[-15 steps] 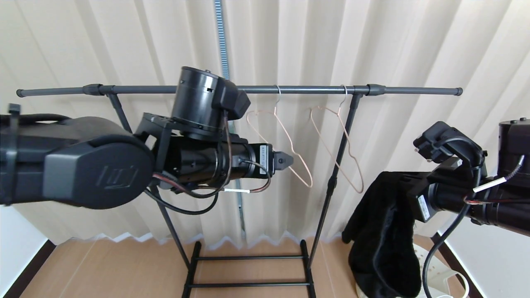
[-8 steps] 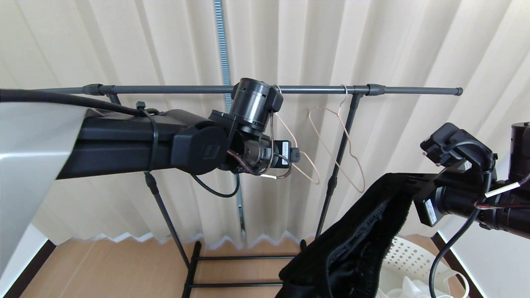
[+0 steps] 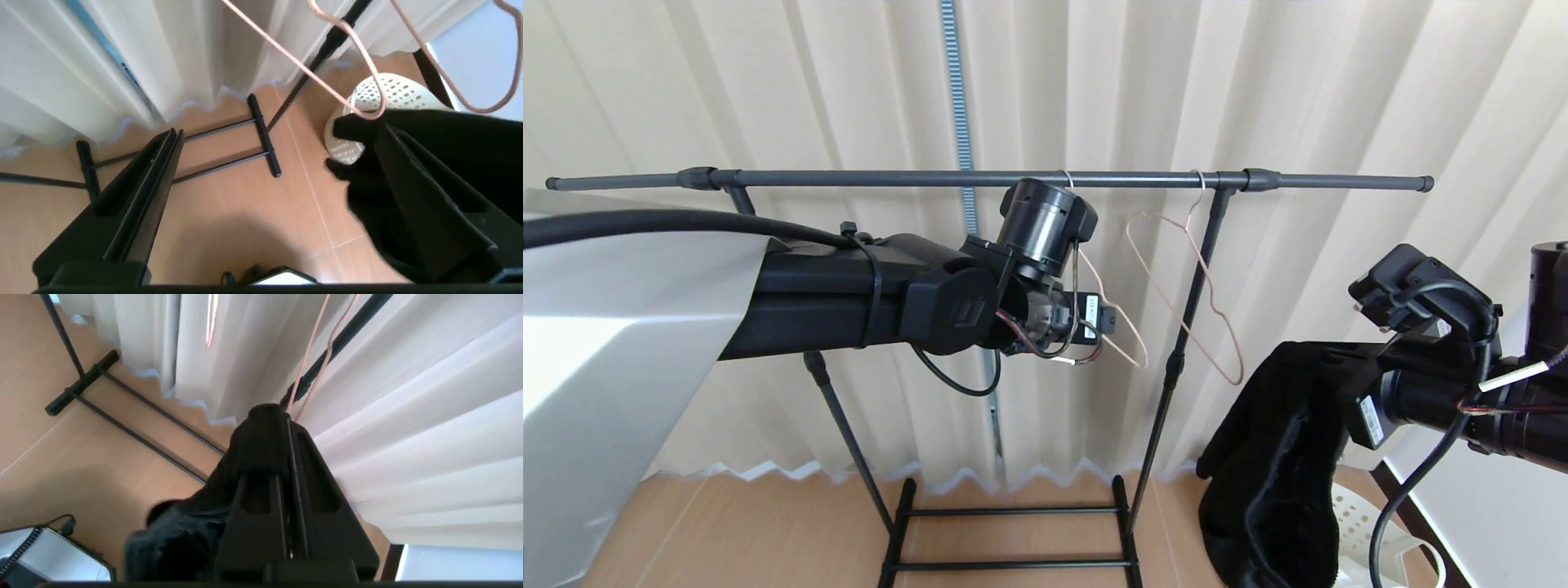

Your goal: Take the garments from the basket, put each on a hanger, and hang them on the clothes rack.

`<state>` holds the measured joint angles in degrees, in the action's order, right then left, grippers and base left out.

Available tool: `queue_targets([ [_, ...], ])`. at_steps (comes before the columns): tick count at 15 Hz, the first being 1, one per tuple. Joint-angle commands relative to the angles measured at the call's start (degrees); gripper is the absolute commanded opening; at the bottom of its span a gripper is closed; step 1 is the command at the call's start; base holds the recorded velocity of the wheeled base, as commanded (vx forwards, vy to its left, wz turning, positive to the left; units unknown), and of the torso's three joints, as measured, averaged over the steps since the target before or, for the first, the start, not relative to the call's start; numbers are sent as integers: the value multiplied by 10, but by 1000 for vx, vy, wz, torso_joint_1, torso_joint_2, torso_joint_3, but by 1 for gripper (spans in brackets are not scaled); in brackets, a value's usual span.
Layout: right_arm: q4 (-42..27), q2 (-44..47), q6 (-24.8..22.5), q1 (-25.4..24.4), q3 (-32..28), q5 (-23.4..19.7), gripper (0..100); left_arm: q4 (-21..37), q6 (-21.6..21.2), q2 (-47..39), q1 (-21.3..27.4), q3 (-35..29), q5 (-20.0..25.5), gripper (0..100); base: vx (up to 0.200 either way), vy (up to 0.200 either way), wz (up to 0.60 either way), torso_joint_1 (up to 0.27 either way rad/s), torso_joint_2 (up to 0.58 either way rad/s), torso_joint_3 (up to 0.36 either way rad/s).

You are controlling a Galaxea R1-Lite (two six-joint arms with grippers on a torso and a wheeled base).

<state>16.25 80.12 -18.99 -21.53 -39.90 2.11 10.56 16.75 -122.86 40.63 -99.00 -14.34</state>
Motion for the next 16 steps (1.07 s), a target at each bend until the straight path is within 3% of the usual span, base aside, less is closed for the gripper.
queue_targets([
  [1, -1, 0, -1, 0, 3, 0, 0, 0, 0, -1, 2, -1, -1, 100, 200, 0, 0, 7, 2, 2],
  [8, 0, 1, -1, 0, 3, 0, 0, -7, 2, -27, 2, -17, -40, 100, 29, 0, 0, 0, 1, 0],
  [16, 0, 2, -1, 0, 5, 0, 0, -7, 21, -115, -3, -126, -71, 100, 0, 0, 0, 0, 0, 0],
])
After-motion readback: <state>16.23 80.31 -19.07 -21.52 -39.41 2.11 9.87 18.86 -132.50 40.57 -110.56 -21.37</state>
